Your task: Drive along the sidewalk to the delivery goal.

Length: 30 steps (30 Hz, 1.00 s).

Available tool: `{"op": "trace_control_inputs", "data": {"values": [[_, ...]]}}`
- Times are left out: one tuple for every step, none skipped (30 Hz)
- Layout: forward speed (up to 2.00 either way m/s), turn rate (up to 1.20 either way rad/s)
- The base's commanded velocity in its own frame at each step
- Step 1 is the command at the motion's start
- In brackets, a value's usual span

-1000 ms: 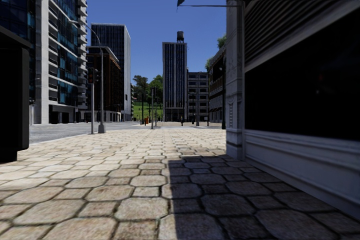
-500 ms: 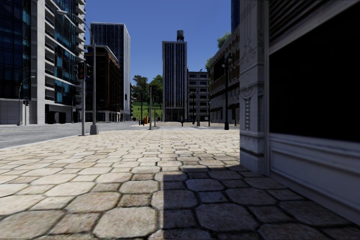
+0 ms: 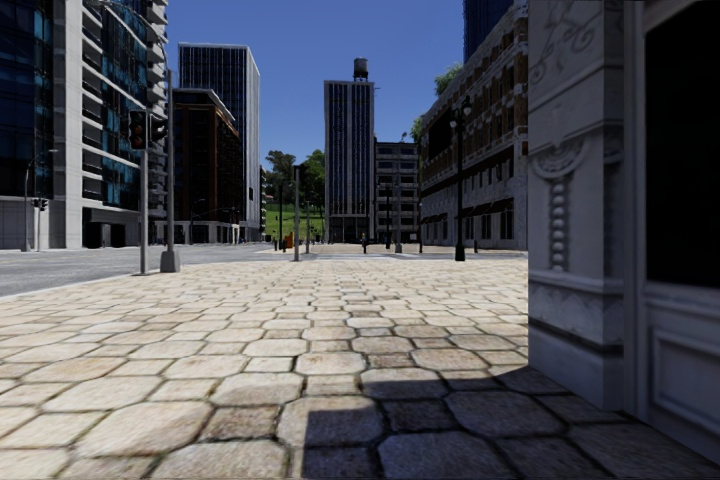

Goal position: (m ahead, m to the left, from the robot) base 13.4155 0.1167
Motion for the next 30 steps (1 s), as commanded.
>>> {"op": "trace_control_inputs", "data": {"values": [[2.00,0.00],[2.00,0.00],[2.00,0.00],[2.00,0.00],[2.00,0.00],[2.00,0.00],[2.00,0.00],[2.00,0.00],[2.00,-0.01],[2.00,-0.01],[2.00,-0.11],[2.00,-0.17],[2.00,-0.19],[2.00,-0.19],[2.00,-0.19],[2.00,-0.14],[2.00,-0.14],[2.00,0.00],[2.00,0.00],[2.00,0.00],[2.00,0.00],[2.00,0.00],[2.00,0.00],[2.00,0.00],[2.00,0.00],[2.00,0.00],[2.00,0.00],[2.00,0.00],[2.00,0.00],[2.00,0.00]]}}
